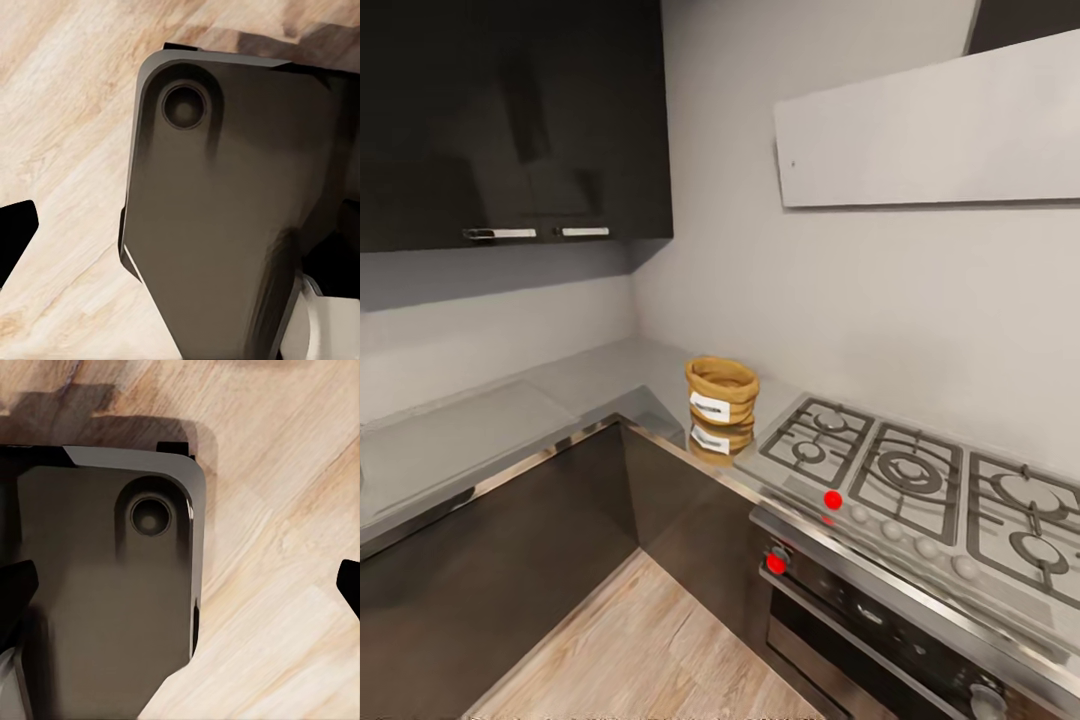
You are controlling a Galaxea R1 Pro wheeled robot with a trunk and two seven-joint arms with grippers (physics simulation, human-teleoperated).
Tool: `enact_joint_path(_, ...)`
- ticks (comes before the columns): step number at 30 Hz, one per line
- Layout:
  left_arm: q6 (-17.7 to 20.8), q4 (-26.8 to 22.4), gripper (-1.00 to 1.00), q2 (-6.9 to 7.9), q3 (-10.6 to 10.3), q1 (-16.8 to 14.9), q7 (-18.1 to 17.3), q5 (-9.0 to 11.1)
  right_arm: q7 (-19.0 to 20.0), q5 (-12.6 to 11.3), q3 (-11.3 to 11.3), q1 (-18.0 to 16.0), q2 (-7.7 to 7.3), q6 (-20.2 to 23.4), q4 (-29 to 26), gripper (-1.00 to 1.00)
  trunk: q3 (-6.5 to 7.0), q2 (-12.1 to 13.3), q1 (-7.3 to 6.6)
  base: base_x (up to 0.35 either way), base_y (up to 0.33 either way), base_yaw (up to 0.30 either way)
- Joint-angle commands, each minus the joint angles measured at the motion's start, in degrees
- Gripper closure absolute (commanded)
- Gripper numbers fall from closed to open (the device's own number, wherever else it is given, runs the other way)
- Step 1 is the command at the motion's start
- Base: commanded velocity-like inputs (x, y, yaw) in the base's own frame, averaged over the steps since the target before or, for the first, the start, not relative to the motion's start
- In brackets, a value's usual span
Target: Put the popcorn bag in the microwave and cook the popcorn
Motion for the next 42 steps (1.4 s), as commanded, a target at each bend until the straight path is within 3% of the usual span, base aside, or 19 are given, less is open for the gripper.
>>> enact_joint_path(1, -0.1, 0.0, -1.0, -0.01, 0.1, 0.0, 0.0, 0.3, 0.1, 0.5, -0.5, -0.1, -0.04, -0.3, 0.2, -1.0, -0.17, -0.1, 0.01, 0.0, 0.0, 0.068)
enact_joint_path(42, 0.0, 0.0, -1.0, 0.08, 0.1, 0.0, 0.0, 0.3, 0.1, 0.7, -0.4, -0.1, -0.19, -0.5, 0.2, -1.0, -3.92, -0.1, 0.01, 0.0, 0.0, 0.041)
